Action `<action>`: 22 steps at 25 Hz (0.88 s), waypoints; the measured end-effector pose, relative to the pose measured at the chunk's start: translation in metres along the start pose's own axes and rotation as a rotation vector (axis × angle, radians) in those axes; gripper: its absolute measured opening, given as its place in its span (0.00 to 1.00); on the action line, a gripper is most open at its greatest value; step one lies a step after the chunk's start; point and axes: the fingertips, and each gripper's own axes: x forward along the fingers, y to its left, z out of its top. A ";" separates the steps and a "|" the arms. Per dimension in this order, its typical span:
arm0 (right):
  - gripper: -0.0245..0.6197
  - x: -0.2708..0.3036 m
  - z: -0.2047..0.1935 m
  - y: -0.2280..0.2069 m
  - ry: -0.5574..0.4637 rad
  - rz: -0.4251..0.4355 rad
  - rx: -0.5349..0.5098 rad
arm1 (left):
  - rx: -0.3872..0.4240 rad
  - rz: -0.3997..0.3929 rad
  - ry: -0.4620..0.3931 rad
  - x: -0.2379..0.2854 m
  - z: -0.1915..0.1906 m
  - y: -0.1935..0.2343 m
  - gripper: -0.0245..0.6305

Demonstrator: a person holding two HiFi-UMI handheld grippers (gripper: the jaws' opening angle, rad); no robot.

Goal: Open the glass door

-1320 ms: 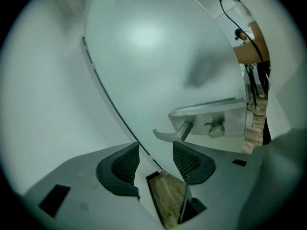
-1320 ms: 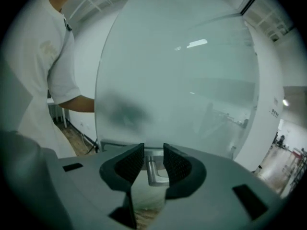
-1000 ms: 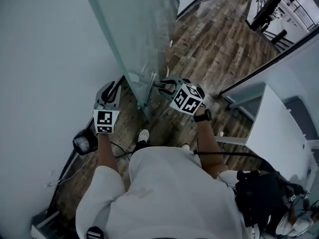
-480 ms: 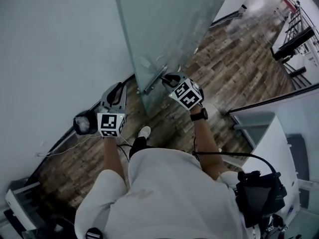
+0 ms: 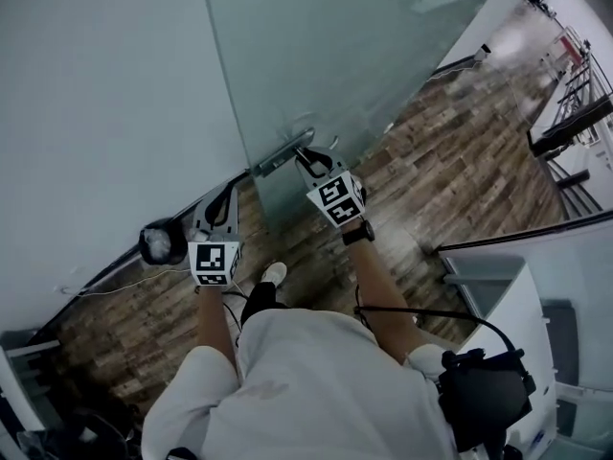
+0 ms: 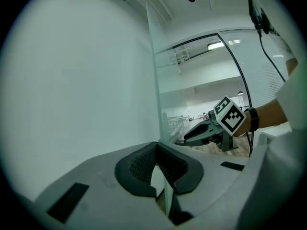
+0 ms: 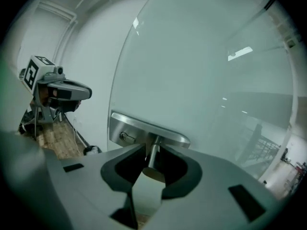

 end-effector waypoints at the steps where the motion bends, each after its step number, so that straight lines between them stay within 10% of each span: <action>1: 0.18 0.007 0.006 0.000 -0.002 -0.011 -0.001 | -0.008 0.007 0.003 0.000 -0.001 0.004 0.04; 22: 0.18 0.152 0.080 -0.046 0.020 -0.116 0.146 | -0.080 -0.062 0.083 0.034 -0.042 0.075 0.04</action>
